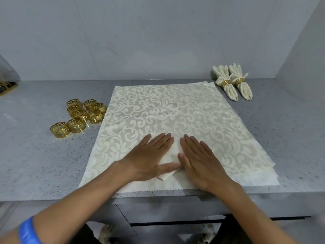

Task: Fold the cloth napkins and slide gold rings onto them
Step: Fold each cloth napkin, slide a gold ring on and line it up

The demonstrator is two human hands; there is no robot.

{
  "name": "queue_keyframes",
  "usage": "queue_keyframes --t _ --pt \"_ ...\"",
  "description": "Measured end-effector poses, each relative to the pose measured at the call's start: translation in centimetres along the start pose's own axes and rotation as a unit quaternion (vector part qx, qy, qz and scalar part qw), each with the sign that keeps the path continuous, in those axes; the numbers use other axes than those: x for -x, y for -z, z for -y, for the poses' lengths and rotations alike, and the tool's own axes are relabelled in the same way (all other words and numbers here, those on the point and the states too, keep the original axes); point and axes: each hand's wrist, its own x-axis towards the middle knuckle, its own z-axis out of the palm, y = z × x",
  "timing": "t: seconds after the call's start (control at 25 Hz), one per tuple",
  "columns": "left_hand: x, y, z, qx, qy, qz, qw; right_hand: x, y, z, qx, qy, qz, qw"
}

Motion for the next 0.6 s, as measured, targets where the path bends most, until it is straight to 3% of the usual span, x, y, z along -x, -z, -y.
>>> queue_keyframes --t 0.12,0.4,0.52,0.6 --pt "-0.7 1.3 0.7 -0.031 -0.025 0.036 0.999 0.0 -0.2 0.1 0.024 -0.034 -0.003 0.999" --pt "1.0 -0.6 0.2 -0.020 -0.014 -0.019 1.000 1.5 -0.3 -2.1 0.047 -0.036 -0.040 0.997" --pt "0.9 -0.5 0.2 -0.008 -0.011 -0.015 1.000 1.7 0.1 -2.6 0.076 0.094 -0.081 0.989" --pt "1.1 0.0 0.0 -0.008 -0.012 -0.011 1.000 1.7 0.3 -2.7 0.037 0.151 -0.081 0.985"
